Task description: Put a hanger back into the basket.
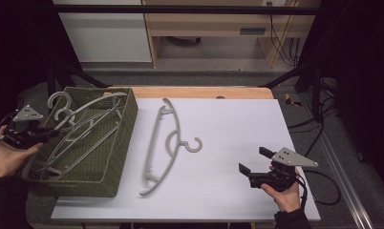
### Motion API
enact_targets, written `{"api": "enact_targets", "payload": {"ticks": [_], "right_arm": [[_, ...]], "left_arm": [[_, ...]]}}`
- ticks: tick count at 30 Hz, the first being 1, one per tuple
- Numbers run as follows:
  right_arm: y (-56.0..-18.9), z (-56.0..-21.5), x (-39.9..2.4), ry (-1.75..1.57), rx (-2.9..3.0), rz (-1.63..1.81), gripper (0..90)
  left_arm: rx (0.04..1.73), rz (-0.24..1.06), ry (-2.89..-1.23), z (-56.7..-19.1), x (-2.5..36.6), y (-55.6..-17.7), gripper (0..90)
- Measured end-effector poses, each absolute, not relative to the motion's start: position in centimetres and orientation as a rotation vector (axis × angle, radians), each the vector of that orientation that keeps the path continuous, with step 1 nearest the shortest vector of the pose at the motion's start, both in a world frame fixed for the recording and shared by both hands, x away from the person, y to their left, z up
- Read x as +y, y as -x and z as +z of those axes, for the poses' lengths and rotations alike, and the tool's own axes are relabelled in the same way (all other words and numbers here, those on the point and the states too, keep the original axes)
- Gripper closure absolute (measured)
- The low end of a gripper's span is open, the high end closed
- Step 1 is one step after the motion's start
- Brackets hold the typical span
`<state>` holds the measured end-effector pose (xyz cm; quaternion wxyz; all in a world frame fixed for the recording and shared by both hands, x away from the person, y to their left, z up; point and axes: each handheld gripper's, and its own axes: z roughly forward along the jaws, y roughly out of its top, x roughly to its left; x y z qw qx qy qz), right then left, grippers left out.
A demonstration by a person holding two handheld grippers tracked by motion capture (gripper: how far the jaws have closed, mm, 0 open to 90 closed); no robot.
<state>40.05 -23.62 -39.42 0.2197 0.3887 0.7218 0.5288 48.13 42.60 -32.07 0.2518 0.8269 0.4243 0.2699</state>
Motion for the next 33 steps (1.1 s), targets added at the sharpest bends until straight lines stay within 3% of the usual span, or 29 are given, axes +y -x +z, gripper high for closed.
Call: {"api": "enact_targets", "payload": {"ticks": [18, 25, 33], "right_arm": [[-40.1, -39.4, -23.6, -1.068, 2.007, 1.462, 5.3], [-40.1, -39.5, -23.5, -1.074, 2.009, 1.458, 5.3], [-40.1, -39.4, -23.5, -1.072, 2.006, 1.459, 5.3]], "left_arm": [[1.256, 0.522, -2.236, -36.7, 42.5, -49.9, 80.0], [1.325, 0.561, -2.232, -37.2, 42.4, -50.3, 79.0], [1.425, 0.623, -2.211, -37.3, 43.3, -50.0, 71.0]]}}
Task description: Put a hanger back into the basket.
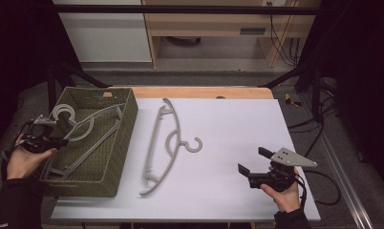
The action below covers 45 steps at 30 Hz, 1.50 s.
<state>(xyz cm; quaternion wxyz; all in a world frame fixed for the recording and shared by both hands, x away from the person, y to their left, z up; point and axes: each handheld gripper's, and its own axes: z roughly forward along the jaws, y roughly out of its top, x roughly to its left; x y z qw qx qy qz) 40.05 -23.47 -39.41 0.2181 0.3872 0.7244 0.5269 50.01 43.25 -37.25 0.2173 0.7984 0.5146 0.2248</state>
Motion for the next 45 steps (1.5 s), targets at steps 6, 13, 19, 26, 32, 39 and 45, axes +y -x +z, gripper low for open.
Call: {"api": "enact_targets", "payload": {"ticks": [6, 13, 19, 26, 32, 39, 45], "right_arm": [[-40.1, -39.4, -23.4, -1.065, 2.016, 1.456, 5.3], [-40.1, -39.3, -23.2, -1.081, 2.005, 1.455, 5.6], [-40.2, -39.2, -22.9, -1.08, 2.008, 1.454, 5.8], [-40.3, -39.2, -22.5, -1.073, 2.013, 1.446, 6.0], [-40.4, -39.3, -22.3, -1.08, 2.013, 1.441, 6.2], [-40.3, -39.5, -22.3, -1.074, 2.018, 1.44, 6.0], [-40.3, -39.9, -22.4, -1.079, 2.031, 1.431, 6.0]], "left_arm": [[1.384, 0.644, -2.177, -36.4, 43.2, -49.0, 66.8], [1.227, 0.69, -2.077, -34.6, 40.3, -46.8, 52.9], [1.095, 0.696, -1.935, -33.6, 37.2, -44.9, 45.4], [0.948, 0.665, -1.85, -33.8, 32.8, -43.0, 35.7], [0.856, 0.624, -1.84, -34.4, 29.1, -41.6, 31.7], [0.797, 0.567, -1.902, -35.9, 25.0, -41.2, 41.1], [0.786, 0.522, -1.958, -37.3, 22.6, -41.0, 58.8]]}}
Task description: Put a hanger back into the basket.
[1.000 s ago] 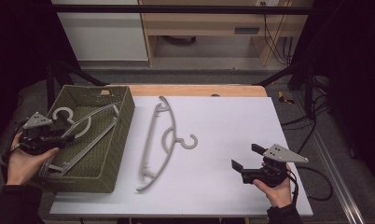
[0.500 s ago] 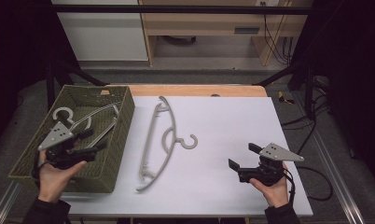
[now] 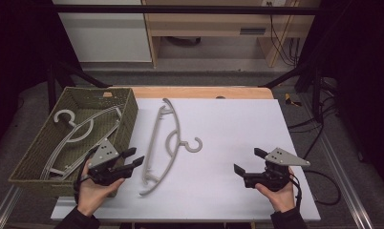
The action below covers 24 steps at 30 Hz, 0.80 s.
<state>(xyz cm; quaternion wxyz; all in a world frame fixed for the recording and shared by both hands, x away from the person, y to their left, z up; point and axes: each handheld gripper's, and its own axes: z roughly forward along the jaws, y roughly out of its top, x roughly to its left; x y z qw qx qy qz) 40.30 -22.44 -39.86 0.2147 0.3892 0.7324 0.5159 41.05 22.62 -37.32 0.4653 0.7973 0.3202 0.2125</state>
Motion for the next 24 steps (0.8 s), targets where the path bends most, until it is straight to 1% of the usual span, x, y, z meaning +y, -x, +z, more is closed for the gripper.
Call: {"api": "enact_targets", "payload": {"ticks": [1, 3, 5, 11, 13, 15, 20, 24], "right_arm": [[-40.3, -39.9, -22.4, -1.079, 2.032, 1.431, 6.0], [-40.3, -39.9, -22.4, -1.077, 2.028, 1.433, 6.0], [-40.2, -39.8, -22.3, -1.078, 2.029, 1.436, 6.0], [-40.1, -39.8, -22.3, -1.074, 2.027, 1.435, 6.0], [-40.1, -39.8, -22.3, -1.073, 2.029, 1.437, 6.0], [-40.1, -39.8, -22.3, -1.074, 2.03, 1.436, 6.0], [-40.0, -40.0, -22.3, -1.071, 2.035, 1.434, 6.0], [-40.0, -40.1, -22.3, -1.072, 2.041, 1.434, 6.0]], "left_arm": [[0.792, 0.505, -1.969, -37.5, 22.2, -41.1, 60.6], [0.794, 0.498, -2.001, -37.9, 21.5, -41.1, 68.8], [0.796, 0.482, -2.027, -38.3, 20.7, -41.3, 74.4], [0.818, 0.451, -2.115, -40.0, 18.8, -42.4, 88.7], [0.815, 0.472, -2.163, -40.7, 18.1, -42.9, 90.0], [0.825, 0.464, -2.193, -41.4, 17.7, -43.4, 90.0], [0.887, 0.48, -2.266, -43.6, 16.7, -44.8, 90.0], [0.896, 0.457, -2.337, -45.3, 16.2, -45.5, 90.0]]}}
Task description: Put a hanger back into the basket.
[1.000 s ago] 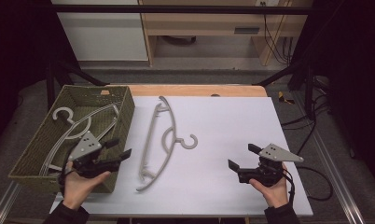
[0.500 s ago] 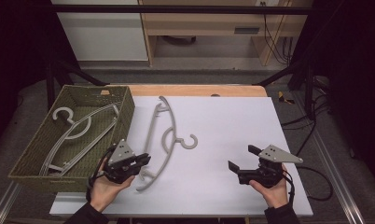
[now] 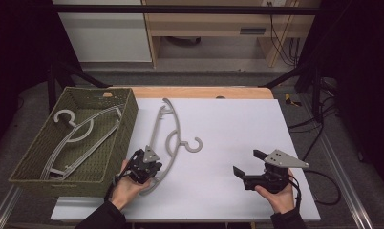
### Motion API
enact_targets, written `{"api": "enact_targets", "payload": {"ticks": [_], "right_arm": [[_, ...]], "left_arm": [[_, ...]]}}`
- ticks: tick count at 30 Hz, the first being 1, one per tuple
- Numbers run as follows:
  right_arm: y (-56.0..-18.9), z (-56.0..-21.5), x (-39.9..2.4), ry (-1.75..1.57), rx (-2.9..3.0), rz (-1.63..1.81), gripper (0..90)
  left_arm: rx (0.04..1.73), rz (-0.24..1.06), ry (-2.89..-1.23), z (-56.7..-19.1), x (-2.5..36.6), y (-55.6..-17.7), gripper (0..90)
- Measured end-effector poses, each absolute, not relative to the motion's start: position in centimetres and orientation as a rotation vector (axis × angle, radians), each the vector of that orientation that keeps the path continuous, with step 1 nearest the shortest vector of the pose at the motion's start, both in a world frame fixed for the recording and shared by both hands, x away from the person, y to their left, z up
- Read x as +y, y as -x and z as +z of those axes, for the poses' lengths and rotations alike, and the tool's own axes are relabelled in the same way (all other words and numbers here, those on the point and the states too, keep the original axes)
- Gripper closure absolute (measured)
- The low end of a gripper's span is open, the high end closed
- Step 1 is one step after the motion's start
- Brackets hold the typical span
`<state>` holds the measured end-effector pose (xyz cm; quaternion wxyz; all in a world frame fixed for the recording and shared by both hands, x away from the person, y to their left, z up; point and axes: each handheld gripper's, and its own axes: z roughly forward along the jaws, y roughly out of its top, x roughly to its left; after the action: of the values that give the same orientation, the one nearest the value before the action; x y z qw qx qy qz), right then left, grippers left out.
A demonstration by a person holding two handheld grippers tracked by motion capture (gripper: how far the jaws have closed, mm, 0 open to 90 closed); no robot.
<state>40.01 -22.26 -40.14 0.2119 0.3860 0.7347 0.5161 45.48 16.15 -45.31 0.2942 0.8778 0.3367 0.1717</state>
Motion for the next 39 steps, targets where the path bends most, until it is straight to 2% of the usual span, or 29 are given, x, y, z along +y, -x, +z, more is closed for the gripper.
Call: {"api": "enact_targets", "payload": {"ticks": [6, 8, 13, 21, 31, 35, 39], "right_arm": [[-40.1, -40.3, -22.2, -1.074, 2.048, 1.422, 6.0], [-40.1, -40.3, -22.2, -1.071, 2.05, 1.424, 6.0], [-40.1, -40.3, -22.1, -1.068, 2.06, 1.428, 6.1], [-40.2, -40.4, -21.9, -1.075, 2.066, 1.418, 6.3], [-40.3, -40.4, -22.2, -1.081, 2.067, 1.412, 6.6], [-40.3, -40.4, -22.3, -1.101, 2.059, 1.409, 7.4], [-40.3, -40.5, -22.2, -1.112, 2.061, 1.396, 8.9]], "left_arm": [[0.87, 0.409, -2.387, -46.2, 15.2, -45.4, 90.0], [0.861, 0.436, -2.394, -46.3, 14.8, -45.2, 90.0], [0.827, 0.377, -2.396, -46.4, 14.0, -44.7, 90.0], [0.673, 0.339, -2.43, -46.5, 9.0, -42.9, 90.0], [0.649, 0.294, -2.402, -46.7, 4.0, -43.5, 90.0], [0.639, 0.271, -2.398, -46.4, 4.3, -43.4, 90.0], [0.656, 0.269, -2.324, -45.1, 7.0, -42.6, 89.6]]}}
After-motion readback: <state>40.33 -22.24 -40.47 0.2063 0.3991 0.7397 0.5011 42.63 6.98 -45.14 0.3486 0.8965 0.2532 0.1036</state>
